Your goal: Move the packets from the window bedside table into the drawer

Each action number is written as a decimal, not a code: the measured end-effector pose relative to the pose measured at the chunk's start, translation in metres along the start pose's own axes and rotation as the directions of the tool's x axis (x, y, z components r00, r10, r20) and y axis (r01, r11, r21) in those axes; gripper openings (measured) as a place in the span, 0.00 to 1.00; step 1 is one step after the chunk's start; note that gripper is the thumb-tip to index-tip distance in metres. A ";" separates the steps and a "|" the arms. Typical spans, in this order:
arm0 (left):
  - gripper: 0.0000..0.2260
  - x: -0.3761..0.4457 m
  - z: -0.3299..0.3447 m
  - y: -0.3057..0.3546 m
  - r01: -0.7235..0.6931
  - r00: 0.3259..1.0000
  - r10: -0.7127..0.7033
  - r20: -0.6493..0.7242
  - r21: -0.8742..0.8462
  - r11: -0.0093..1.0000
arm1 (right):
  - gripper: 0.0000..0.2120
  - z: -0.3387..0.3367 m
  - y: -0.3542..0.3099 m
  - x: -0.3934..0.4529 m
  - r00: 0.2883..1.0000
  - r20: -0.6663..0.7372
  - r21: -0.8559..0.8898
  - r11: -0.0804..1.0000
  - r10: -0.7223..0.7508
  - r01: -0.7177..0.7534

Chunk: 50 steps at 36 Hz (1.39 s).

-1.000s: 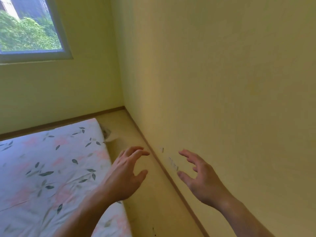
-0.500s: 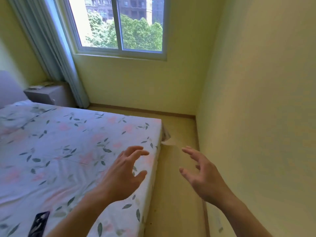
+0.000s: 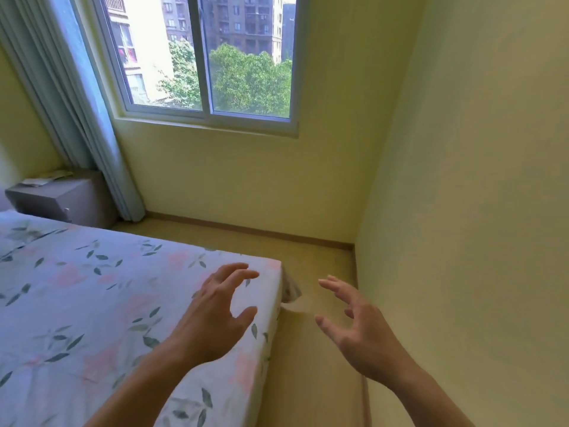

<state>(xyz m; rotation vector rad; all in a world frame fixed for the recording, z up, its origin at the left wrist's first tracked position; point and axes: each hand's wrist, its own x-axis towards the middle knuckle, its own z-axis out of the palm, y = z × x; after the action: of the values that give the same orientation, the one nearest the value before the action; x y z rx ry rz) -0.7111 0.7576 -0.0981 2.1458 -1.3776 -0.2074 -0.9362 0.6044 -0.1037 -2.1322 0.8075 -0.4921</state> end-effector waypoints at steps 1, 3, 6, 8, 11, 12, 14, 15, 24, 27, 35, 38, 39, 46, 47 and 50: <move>0.25 0.020 0.005 0.003 -0.016 1.000 0.016 0.005 0.000 1.000 | 0.27 -0.008 0.009 0.017 1.000 0.000 0.005 1.000 0.010 -0.010; 0.24 0.059 0.017 0.007 -0.037 0.999 0.037 0.016 0.014 0.999 | 0.27 -0.022 0.026 0.052 1.000 0.004 0.007 1.000 0.024 -0.024; 0.24 0.115 0.033 0.007 -0.026 1.000 0.026 0.008 0.037 0.999 | 0.27 -0.039 0.053 0.107 1.000 0.007 0.006 1.000 0.012 -0.012; 0.23 0.151 0.045 0.004 0.002 1.000 -0.001 -0.004 0.038 0.999 | 0.28 -0.049 0.071 0.146 1.000 0.024 0.013 1.000 0.005 -0.005; 0.22 0.198 0.058 -0.002 0.066 0.997 -0.065 -0.048 0.015 0.998 | 0.28 -0.062 0.095 0.204 0.998 0.055 0.021 1.000 -0.021 0.020; 0.23 0.213 0.061 -0.004 0.098 0.994 -0.097 -0.058 0.016 0.995 | 0.28 -0.067 0.102 0.225 0.997 0.064 0.021 0.999 -0.031 0.029; 0.23 0.240 0.064 -0.007 0.168 0.983 -0.165 -0.081 0.032 0.985 | 0.28 -0.075 0.110 0.266 0.994 0.105 0.029 0.999 -0.042 0.039; 0.23 0.251 0.065 -0.008 0.197 0.976 -0.193 -0.098 0.031 0.980 | 0.28 -0.078 0.111 0.286 0.989 0.133 0.037 0.998 -0.057 0.053; 0.24 0.330 0.053 -0.038 0.405 0.883 -0.384 -0.271 0.022 0.914 | 0.28 -0.079 0.100 0.449 0.908 0.359 0.069 0.977 -0.215 0.204; 0.24 0.361 0.059 -0.062 0.459 0.850 -0.434 -0.298 0.018 0.888 | 0.28 -0.077 0.108 0.502 0.884 0.399 0.069 0.969 -0.243 0.235; 0.23 0.501 0.089 -0.126 0.500 0.824 -0.501 -0.266 -0.075 0.863 | 0.27 -0.080 0.140 0.652 0.882 0.409 0.016 0.968 -0.235 0.251; 0.23 0.573 0.098 -0.137 0.454 0.849 -0.467 -0.246 -0.111 0.884 | 0.26 -0.090 0.150 0.706 0.890 0.391 -0.005 0.966 -0.235 0.257; 0.23 0.597 0.100 -0.139 0.430 0.863 -0.444 -0.242 -0.113 0.896 | 0.26 -0.095 0.153 0.723 0.897 0.376 -0.009 0.967 -0.232 0.254; 0.22 0.748 0.101 -0.147 0.304 0.919 -0.335 -0.206 -0.171 0.937 | 0.25 -0.109 0.169 0.836 0.923 0.355 0.003 0.988 -0.148 0.157; 0.22 0.765 0.102 -0.152 0.296 0.924 -0.327 -0.199 -0.171 0.940 | 0.25 -0.106 0.170 0.853 0.921 0.359 0.005 0.987 -0.150 0.158; 0.22 0.811 0.105 -0.177 0.319 0.924 -0.339 -0.175 -0.134 0.938 | 0.25 -0.092 0.177 0.911 0.910 0.387 0.017 0.988 -0.150 0.156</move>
<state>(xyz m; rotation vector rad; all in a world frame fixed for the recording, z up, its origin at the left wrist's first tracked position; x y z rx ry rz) -0.2467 0.0632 -0.1417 2.2321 -0.8713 -0.1858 -0.3992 -0.1573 -0.1171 -2.2172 0.4219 -0.1306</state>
